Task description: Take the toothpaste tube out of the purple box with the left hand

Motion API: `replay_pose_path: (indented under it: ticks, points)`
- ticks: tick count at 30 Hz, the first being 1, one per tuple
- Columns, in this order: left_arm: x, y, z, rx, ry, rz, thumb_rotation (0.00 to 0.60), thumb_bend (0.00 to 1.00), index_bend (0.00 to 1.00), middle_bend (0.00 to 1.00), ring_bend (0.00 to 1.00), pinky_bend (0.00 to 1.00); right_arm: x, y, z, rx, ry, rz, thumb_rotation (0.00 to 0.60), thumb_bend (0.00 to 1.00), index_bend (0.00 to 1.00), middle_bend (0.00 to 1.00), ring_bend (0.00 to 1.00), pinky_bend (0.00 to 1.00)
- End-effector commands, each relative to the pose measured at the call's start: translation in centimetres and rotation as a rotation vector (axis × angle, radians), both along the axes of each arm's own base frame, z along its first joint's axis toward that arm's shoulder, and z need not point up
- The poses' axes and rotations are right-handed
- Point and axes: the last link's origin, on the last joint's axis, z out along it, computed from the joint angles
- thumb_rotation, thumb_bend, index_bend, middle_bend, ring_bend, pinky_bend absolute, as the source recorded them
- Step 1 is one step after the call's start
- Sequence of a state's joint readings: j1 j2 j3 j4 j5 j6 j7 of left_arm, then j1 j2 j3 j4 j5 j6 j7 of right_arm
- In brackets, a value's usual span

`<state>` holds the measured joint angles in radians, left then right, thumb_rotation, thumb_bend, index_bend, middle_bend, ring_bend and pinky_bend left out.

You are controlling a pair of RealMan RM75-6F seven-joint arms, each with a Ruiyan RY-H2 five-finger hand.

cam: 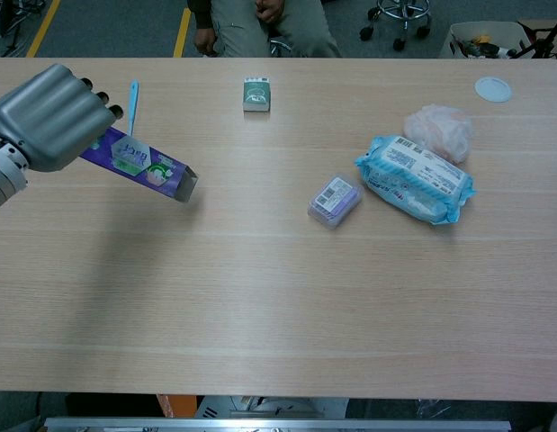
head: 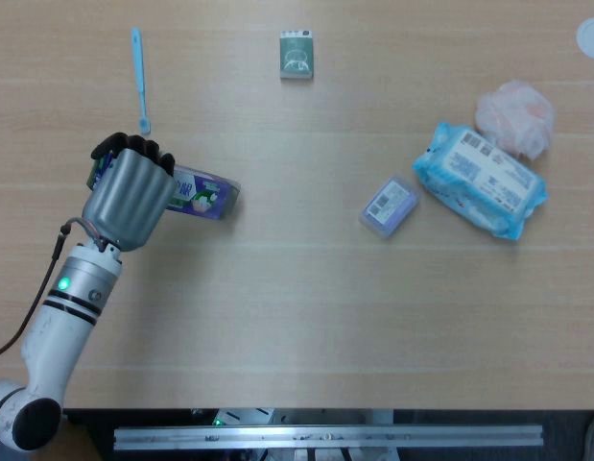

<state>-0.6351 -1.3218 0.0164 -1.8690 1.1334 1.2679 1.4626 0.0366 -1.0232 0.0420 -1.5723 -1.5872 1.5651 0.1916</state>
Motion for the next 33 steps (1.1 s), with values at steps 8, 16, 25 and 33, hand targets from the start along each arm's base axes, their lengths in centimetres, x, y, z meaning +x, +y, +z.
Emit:
replay_pose_path:
  ticks: [8,16,25,33]
  points:
    - [0.0,-0.2,-0.8,-0.01,0.042,-0.002,0.6,0.22,0.36,0.5,0.43,0.55,-0.2,0.1,-0.1,0.003,-0.003,-0.004,0.6,0.24,0.5,0.51,0.54,0.6]
    - [-0.3,-0.5,-1.1,-0.008,0.071,-0.037,0.6,0.22,0.23,0.42,0.34,0.5,-0.1,0.2,-0.2,0.005,-0.007,-0.001,0.6,0.24,0.5,0.51,0.54,0.6]
    - [0.3,0.0,0.2,0.018,-0.009,-0.027,0.6,0.22,0.29,0.45,0.34,0.5,-0.1,0.2,0.1,-0.005,-0.009,0.001,0.6,0.24,0.5,0.51,0.54,0.6]
    - [0.5,0.5,2.4,0.061,-0.103,-0.025,0.6,0.22,0.29,0.45,0.34,0.5,-0.1,0.1,0.0,0.0,-0.007,0.003,0.6,0.24,0.5,0.51,0.54,0.6]
